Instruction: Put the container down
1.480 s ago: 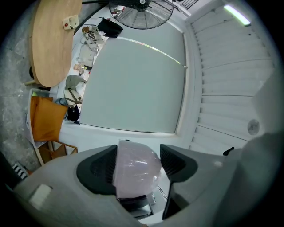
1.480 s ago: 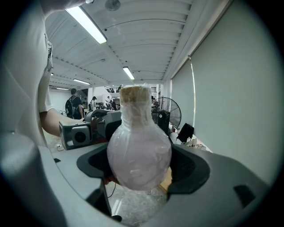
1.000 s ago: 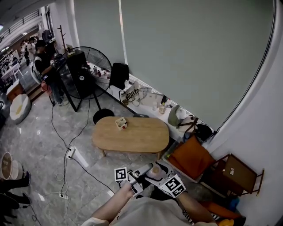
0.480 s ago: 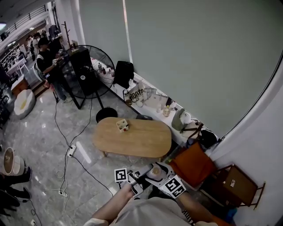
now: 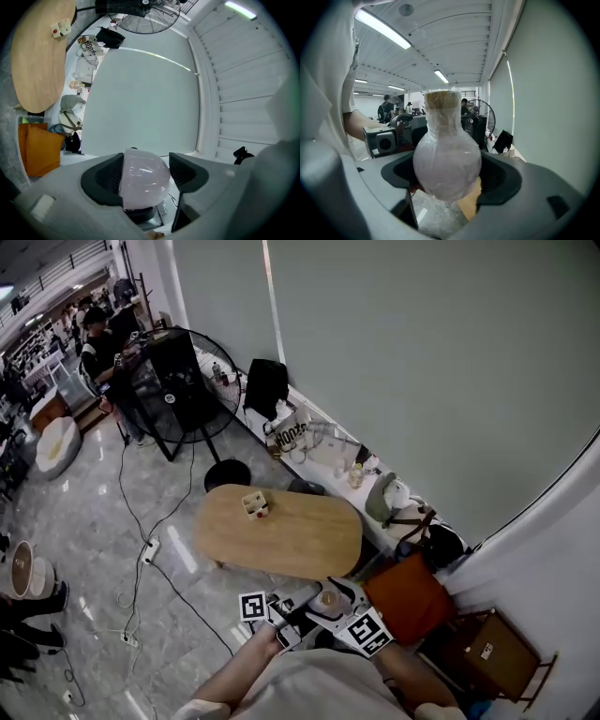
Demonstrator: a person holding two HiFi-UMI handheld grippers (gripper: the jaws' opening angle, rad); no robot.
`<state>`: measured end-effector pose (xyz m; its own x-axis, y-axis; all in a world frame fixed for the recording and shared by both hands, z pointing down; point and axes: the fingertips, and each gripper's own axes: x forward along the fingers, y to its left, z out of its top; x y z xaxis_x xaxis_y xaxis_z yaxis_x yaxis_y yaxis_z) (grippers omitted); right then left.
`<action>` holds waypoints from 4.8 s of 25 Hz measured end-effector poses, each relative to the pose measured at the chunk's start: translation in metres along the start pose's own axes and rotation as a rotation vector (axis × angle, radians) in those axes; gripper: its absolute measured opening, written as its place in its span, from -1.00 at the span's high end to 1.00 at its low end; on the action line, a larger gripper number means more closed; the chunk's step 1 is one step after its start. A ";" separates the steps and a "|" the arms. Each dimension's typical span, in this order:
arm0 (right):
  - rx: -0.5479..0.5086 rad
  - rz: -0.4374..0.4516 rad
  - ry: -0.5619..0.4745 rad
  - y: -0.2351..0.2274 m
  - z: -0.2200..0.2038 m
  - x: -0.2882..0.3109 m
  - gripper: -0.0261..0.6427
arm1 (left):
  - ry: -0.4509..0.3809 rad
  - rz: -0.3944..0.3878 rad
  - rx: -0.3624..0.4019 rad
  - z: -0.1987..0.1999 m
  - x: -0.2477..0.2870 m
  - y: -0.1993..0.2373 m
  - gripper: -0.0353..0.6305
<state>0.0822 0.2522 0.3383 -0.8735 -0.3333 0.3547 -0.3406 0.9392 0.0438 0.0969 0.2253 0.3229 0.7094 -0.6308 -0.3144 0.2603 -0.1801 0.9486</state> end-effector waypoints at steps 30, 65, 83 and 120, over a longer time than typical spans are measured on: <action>0.150 -0.009 0.040 -0.155 -0.043 0.119 -0.24 | 0.089 0.106 -0.115 0.162 0.066 0.101 -0.01; 0.475 0.018 0.145 -0.306 -0.262 0.288 -0.24 | 0.085 0.267 -0.168 0.327 0.070 0.367 -0.02; 0.536 -0.045 0.226 -0.341 -0.462 0.348 -0.24 | -0.006 0.450 -0.091 0.337 -0.022 0.512 -0.02; 0.366 -0.110 0.435 -0.334 -0.619 0.439 -0.24 | -0.055 0.476 -0.120 0.363 -0.082 0.607 -0.02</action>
<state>0.0278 -0.1562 1.0570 -0.6289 -0.2903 0.7213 -0.5873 0.7853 -0.1960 -0.0411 -0.1058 0.9375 0.7329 -0.6617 0.1580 -0.0078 0.2241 0.9745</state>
